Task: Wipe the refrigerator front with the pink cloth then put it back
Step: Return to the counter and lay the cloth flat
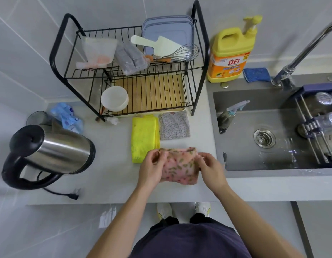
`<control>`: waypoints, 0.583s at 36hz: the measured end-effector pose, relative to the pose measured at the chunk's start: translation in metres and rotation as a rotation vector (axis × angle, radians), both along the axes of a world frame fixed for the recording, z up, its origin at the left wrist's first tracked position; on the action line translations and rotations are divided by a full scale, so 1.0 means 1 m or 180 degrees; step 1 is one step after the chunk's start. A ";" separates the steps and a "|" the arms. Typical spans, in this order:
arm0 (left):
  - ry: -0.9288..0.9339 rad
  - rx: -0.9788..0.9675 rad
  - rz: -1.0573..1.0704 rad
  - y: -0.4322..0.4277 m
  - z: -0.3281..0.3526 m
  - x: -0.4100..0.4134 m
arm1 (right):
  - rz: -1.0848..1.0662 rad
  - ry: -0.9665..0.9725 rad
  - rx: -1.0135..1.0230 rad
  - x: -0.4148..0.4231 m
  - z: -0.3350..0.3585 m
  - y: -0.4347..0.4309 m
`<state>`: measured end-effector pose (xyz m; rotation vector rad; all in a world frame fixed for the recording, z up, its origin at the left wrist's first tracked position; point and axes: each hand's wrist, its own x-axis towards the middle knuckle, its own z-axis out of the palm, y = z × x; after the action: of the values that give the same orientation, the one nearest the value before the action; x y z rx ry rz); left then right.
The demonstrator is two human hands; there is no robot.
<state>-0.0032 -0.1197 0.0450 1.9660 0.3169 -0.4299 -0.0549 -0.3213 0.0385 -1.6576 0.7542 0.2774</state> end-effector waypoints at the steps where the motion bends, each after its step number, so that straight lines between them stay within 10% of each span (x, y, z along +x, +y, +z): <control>1: 0.0020 0.0058 0.0047 -0.001 -0.004 0.003 | -0.0003 0.0080 -0.0150 0.004 -0.002 0.001; 21: 0.0266 0.1106 -0.0642 0.004 -0.043 0.009 | 0.1130 -0.0306 -0.1817 0.051 -0.047 0.006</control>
<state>0.0057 -0.1152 0.0018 2.3349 0.2597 -0.6212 -0.0043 -0.3156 -0.0087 -2.3342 0.4829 0.2403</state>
